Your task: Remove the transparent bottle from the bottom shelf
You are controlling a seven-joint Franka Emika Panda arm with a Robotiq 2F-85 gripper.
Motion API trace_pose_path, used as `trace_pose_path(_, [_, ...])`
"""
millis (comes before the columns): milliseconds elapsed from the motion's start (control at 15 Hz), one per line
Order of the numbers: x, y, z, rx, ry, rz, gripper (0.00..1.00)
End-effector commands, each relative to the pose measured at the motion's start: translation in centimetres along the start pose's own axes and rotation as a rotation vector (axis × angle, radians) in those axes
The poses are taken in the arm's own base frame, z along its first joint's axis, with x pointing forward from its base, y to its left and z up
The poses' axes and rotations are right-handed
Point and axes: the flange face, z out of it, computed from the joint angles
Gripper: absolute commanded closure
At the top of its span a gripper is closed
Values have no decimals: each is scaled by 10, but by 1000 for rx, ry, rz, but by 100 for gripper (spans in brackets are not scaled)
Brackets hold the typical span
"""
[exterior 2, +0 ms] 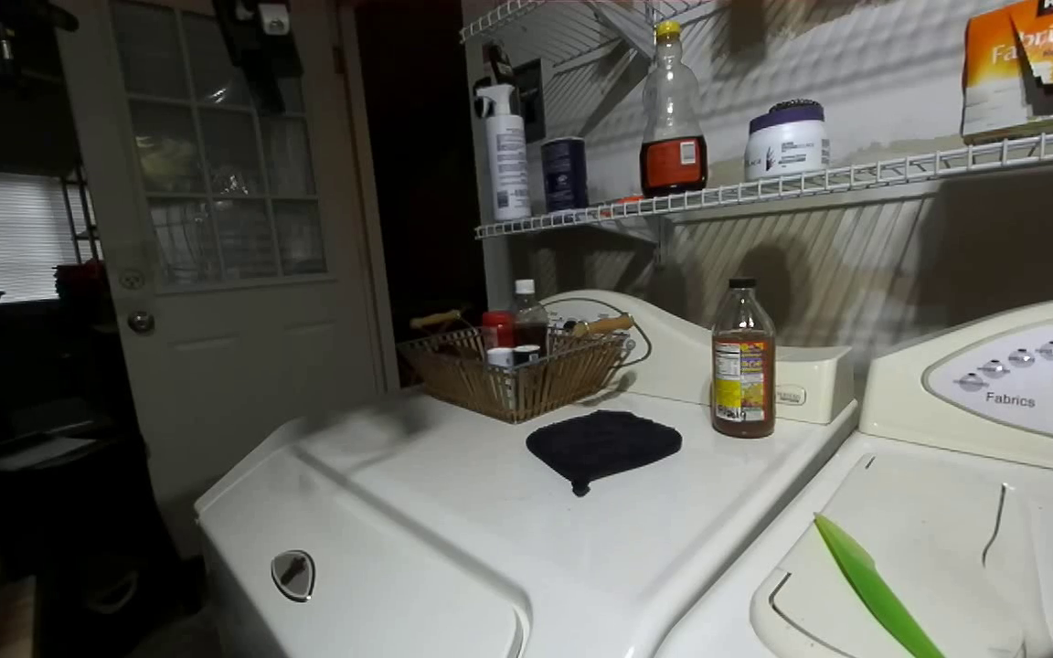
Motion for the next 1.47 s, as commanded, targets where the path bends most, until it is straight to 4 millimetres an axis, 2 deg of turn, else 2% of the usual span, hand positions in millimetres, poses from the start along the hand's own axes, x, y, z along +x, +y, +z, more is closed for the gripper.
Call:
trace_pose_path(0, [0, 0, 0, 0, -1, 0, 0])
trace_pose_path(333, [48, -8, -13, -25, 115, -3, 0])
trace_pose_path(733, [128, -14, -51, -3, 246, 84, 0])
trace_pose_path(1267, [218, -68, -108, -2, 479, 227, 0])
trace_pose_path(1400, [238, -81, -114, -1, 541, 234, 0])
